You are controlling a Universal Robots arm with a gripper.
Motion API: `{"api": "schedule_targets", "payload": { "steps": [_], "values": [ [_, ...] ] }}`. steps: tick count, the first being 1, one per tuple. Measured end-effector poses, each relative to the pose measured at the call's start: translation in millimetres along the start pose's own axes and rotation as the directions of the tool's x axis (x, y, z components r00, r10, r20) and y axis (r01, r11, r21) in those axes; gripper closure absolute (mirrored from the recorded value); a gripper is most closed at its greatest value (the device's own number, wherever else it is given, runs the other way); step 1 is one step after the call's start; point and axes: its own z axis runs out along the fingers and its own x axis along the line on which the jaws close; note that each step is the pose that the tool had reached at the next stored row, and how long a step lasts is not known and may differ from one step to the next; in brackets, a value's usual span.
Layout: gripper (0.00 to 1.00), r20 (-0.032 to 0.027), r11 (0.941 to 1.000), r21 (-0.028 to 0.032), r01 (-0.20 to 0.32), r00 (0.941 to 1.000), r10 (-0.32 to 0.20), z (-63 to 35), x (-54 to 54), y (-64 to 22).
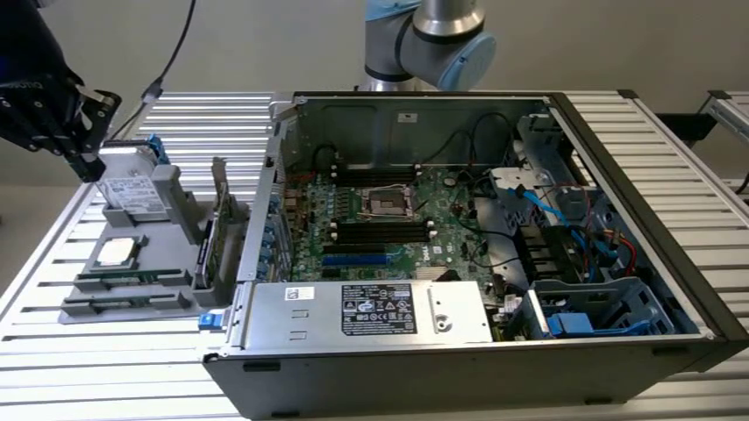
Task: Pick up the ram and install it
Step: 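Reach for the ram, then pick up the ram and move it above insertion slot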
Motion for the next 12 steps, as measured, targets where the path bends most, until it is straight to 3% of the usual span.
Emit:
{"api": "schedule_targets", "payload": {
  "steps": [3,12],
  "values": [
    [0.9,-0.0056,1.0,0.0006,0.001,1.0,-0.001,1.4,2.1,-1.6],
    [0.9,-0.0057,1.0,0.0005,0.001,1.0,-0.001,3.0,2.6,-1.8]
  ]
}}
